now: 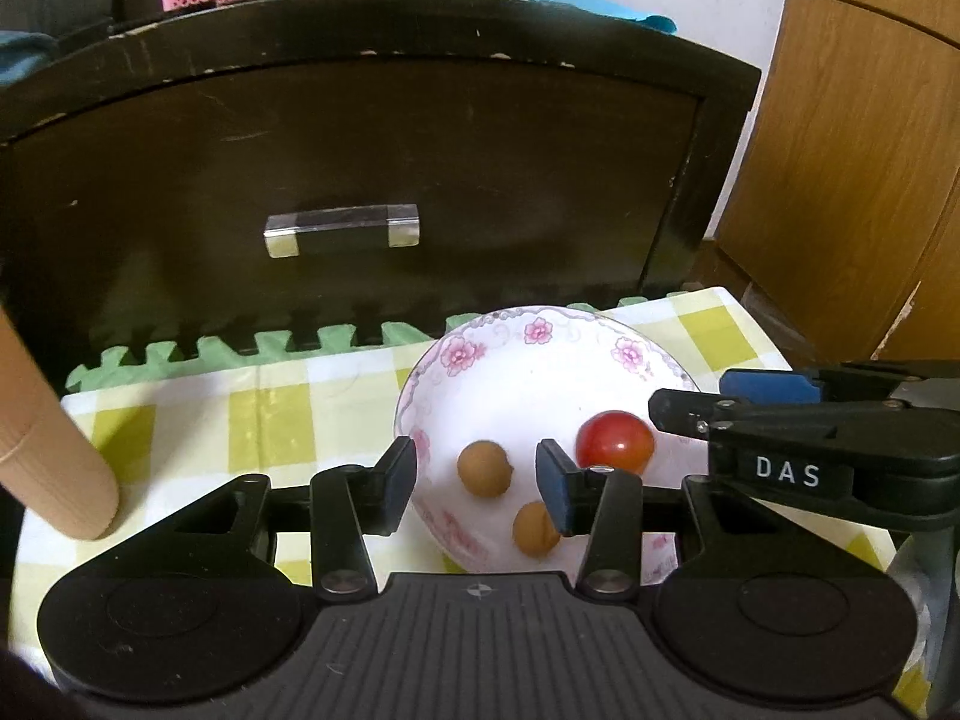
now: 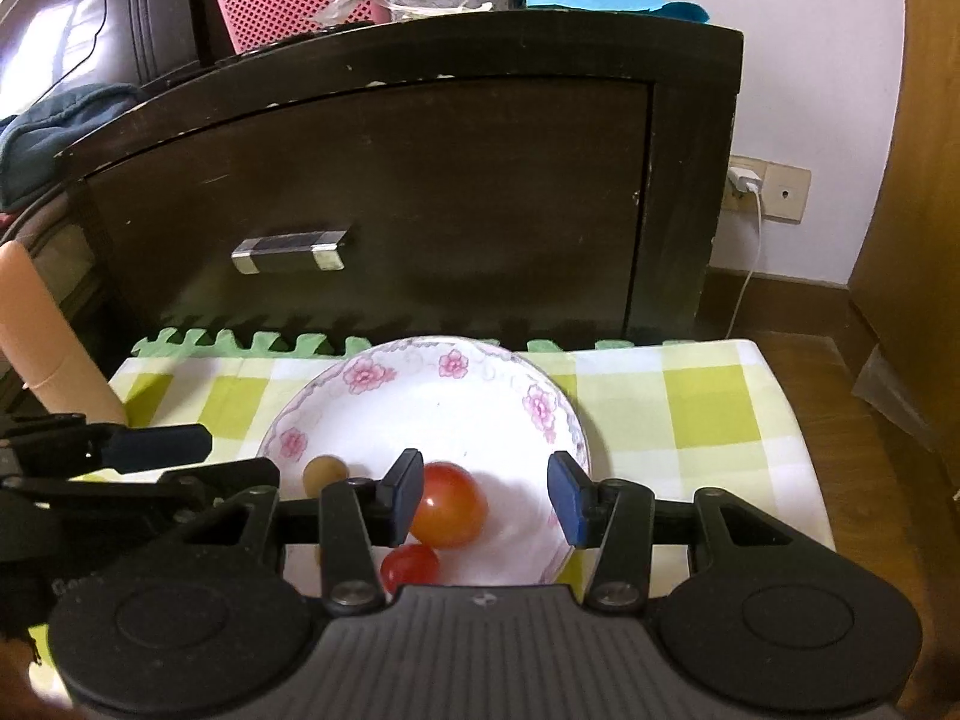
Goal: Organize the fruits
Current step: 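Open the left gripper to drop the brown fruit while the right releases the tomato, then move both open grippers back toward the tangerines on the cloth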
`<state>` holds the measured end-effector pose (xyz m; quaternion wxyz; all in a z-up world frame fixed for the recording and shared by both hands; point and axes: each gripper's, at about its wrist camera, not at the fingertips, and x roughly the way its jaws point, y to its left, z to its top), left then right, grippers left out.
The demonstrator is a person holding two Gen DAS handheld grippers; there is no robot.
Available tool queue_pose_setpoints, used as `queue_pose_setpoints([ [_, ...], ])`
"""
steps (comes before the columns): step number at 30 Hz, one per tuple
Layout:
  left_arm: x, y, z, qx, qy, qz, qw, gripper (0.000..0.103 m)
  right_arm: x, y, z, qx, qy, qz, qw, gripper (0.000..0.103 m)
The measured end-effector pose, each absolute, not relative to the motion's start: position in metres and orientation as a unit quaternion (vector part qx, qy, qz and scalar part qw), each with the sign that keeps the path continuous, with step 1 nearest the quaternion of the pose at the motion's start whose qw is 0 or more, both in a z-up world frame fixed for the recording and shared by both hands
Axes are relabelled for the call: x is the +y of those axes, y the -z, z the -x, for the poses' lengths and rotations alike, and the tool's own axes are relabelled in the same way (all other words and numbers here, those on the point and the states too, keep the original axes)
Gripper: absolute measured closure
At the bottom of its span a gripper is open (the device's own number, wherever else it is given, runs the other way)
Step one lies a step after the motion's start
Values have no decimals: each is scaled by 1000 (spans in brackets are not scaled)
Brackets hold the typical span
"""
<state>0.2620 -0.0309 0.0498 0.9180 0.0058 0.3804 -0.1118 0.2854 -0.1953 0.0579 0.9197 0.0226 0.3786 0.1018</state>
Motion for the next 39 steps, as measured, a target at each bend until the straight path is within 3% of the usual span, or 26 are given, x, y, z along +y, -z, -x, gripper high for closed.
queue_pose_setpoints([
  [39,20,-34,-126,432,113,-15,894,45,-152,-41,-148,448,-163,-34,879,59],
])
